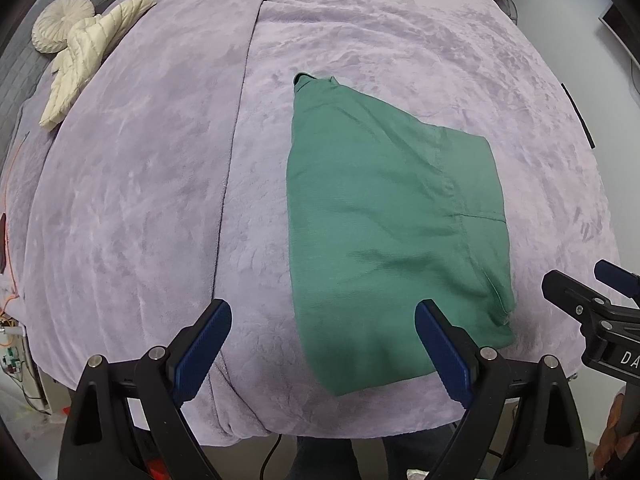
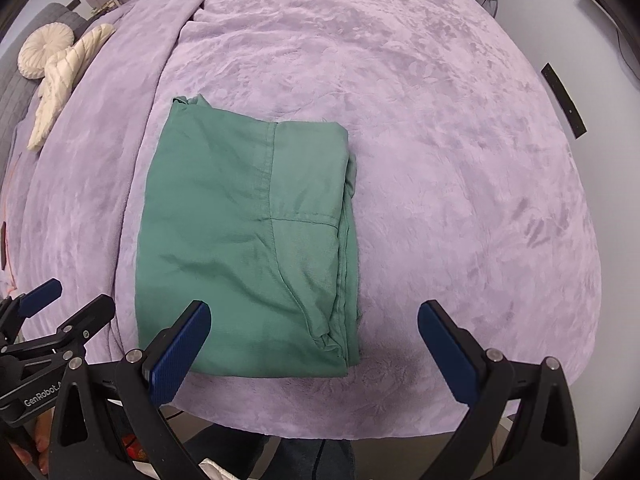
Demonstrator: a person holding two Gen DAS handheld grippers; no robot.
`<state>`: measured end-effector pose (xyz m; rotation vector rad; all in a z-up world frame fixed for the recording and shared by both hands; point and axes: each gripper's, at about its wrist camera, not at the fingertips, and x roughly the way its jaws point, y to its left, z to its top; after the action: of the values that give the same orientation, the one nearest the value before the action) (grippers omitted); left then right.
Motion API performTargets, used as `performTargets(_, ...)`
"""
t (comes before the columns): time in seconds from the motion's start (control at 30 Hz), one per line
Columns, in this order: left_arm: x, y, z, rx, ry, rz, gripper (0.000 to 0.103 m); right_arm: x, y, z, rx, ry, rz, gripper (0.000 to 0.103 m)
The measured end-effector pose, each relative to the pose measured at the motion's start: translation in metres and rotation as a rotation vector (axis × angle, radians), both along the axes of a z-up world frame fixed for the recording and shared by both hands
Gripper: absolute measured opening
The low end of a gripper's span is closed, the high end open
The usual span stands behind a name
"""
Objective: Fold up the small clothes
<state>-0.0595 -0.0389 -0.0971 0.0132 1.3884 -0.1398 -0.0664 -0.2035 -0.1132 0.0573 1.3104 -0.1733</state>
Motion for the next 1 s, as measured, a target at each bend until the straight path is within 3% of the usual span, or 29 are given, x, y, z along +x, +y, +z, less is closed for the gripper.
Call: performTargets(1.0,0.0054,0.0089,-0.0082,0.003,0.017,0.005,0.094,0.0039,0.0017,-0.0003,-0.009,0.009,0.0,0.103)
